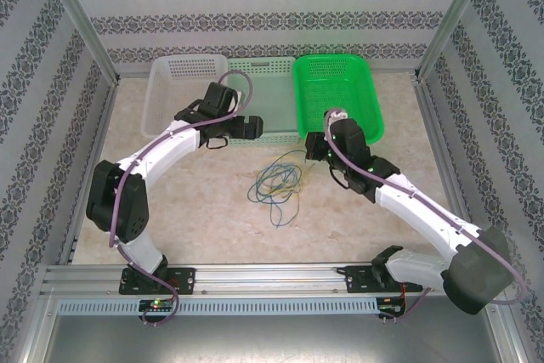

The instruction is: Untangle the cables

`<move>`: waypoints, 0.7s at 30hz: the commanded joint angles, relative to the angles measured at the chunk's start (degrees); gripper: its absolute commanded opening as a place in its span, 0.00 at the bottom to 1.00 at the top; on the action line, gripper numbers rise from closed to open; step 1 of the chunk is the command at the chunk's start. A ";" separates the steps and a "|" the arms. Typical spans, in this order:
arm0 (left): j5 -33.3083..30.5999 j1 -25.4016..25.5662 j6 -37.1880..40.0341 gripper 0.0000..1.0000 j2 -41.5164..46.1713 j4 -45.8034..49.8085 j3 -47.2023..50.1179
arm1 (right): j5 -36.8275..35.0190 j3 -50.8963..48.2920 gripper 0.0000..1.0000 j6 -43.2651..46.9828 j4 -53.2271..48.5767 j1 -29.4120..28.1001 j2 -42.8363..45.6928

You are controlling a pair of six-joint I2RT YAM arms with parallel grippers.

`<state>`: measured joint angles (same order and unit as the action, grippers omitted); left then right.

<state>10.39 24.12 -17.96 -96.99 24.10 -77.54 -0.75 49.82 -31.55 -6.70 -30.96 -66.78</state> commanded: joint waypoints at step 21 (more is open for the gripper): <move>15.55 9.72 10.64 0.90 -1.86 -13.86 -2.46 | 21.73 12.97 0.00 -1.09 -0.30 3.60 -2.89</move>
<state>22.65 32.82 -9.28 -97.58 13.54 -78.17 16.75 61.10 -30.74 -8.75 -28.12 -70.04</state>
